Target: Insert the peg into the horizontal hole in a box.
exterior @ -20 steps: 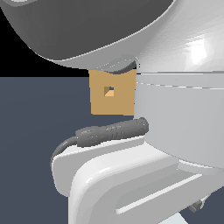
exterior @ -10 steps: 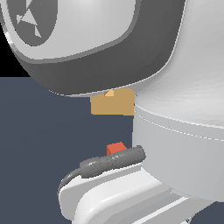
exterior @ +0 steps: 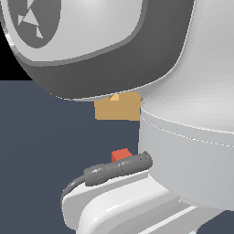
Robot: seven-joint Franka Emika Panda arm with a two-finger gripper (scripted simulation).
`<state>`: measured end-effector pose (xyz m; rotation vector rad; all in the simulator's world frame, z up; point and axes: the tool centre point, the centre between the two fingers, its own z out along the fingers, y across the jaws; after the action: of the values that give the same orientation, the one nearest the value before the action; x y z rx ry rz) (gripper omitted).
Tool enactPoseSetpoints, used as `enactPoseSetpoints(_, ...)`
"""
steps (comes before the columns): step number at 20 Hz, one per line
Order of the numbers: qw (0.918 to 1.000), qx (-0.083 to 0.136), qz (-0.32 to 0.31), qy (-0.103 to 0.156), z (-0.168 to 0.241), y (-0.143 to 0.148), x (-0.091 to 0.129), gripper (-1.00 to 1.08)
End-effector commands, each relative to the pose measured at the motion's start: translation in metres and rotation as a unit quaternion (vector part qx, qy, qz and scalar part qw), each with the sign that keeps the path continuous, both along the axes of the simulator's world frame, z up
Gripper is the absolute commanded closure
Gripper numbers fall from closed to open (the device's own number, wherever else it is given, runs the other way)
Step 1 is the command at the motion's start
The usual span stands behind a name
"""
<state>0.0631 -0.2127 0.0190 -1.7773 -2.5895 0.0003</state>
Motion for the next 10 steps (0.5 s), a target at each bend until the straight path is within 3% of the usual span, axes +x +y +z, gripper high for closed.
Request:
enactPoseSetpoints(1, 1.0, 0.0, 0.0, 0.0, 0.0, 0.0, 0.0, 1.08)
enactPoseSetpoints(10, 0.9999, 0.0, -0.011, 0.0, 0.005, 0.012, -0.008, 1.08)
